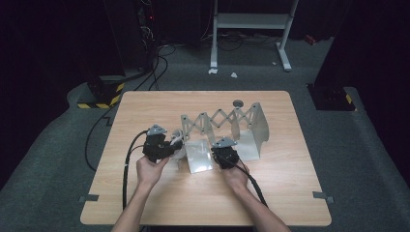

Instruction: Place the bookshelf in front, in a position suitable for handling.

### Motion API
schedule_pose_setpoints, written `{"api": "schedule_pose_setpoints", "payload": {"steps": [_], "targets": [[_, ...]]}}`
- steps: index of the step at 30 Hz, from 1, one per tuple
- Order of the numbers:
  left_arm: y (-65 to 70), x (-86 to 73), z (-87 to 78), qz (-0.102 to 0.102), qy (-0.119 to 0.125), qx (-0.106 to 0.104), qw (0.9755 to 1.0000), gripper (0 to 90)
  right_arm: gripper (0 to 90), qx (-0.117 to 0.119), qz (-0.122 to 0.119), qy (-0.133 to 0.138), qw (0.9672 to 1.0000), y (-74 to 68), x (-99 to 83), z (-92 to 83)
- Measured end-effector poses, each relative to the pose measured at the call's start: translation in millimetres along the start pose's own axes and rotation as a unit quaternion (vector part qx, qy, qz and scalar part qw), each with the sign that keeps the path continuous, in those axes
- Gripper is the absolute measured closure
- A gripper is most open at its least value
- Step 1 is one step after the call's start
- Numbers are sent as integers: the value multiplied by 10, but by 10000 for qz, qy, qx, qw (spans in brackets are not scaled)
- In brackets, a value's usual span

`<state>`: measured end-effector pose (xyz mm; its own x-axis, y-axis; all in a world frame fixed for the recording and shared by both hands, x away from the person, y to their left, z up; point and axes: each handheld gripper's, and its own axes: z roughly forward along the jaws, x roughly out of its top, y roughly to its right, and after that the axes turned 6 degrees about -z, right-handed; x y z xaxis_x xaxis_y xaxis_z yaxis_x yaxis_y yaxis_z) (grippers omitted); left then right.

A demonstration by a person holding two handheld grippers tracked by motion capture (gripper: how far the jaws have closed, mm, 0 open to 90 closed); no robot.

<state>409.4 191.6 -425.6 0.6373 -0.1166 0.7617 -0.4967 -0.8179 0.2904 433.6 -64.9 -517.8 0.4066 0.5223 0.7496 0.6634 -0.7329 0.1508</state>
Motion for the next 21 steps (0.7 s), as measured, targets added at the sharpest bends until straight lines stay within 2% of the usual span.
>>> {"api": "schedule_pose_setpoints", "payload": {"steps": [3,5,8,11,12,14,20,21], "targets": [[23,136,-130,4,233,-86,9997,792,865,41,13,39,10000,-15,2,-1],[47,250,-218,17,384,-117,9992,791,816,119,33,68,9999,-24,-3,0],[59,423,-276,77,458,-70,9989,790,773,178,21,11,9998,-73,-16,3],[9,563,-223,30,430,-32,9991,788,719,311,30,42,9995,-91,-43,9],[-9,581,-198,-3,406,-37,9992,788,703,441,50,-14,9990,-96,-56,13],[-50,593,-137,-76,357,-38,9993,788,678,556,30,-38,9984,-120,-64,-2],[-116,449,-42,-253,181,-25,9995,787,648,690,-100,-57,9976,-210,-79,-37],[-120,412,-18,-265,107,-18,9996,787,645,691,-192,-45,9974,-222,-77,-36]]}}
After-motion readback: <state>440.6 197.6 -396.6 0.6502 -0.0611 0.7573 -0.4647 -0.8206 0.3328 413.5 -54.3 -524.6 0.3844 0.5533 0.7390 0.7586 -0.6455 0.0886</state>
